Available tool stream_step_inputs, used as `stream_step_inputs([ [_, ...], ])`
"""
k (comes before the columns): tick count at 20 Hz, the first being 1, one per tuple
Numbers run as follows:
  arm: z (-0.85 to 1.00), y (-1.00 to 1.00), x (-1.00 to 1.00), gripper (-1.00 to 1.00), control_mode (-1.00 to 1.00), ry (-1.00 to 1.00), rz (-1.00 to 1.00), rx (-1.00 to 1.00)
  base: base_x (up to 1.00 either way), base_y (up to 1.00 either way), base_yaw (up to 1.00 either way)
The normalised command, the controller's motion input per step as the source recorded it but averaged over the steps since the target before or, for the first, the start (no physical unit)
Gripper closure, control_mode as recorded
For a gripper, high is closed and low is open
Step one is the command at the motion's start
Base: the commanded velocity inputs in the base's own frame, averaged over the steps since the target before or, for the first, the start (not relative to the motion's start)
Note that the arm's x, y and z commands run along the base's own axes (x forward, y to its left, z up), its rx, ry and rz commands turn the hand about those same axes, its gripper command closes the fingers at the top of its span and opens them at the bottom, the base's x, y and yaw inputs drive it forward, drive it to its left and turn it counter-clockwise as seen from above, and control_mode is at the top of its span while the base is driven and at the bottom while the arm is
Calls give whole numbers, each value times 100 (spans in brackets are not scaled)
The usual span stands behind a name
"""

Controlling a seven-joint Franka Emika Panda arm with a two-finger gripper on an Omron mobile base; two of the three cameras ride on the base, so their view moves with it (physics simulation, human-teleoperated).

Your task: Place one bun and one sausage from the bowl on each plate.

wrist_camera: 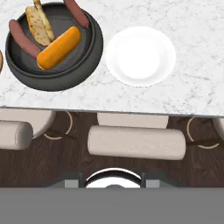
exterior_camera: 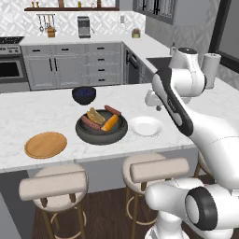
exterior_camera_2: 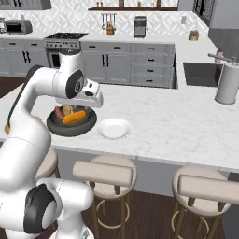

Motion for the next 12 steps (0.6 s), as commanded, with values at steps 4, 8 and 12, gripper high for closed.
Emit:
stream_step_inputs([
  [4, 0, 32, 31, -100, -100, -4, 0, 0, 0, 0, 0],
  [8, -16, 72, 72, -100, -100, 0, -11, 7, 0, 0, 0],
  [12, -16, 37, 88, -100, -100, 3, -14, 28, 0, 0, 0],
])
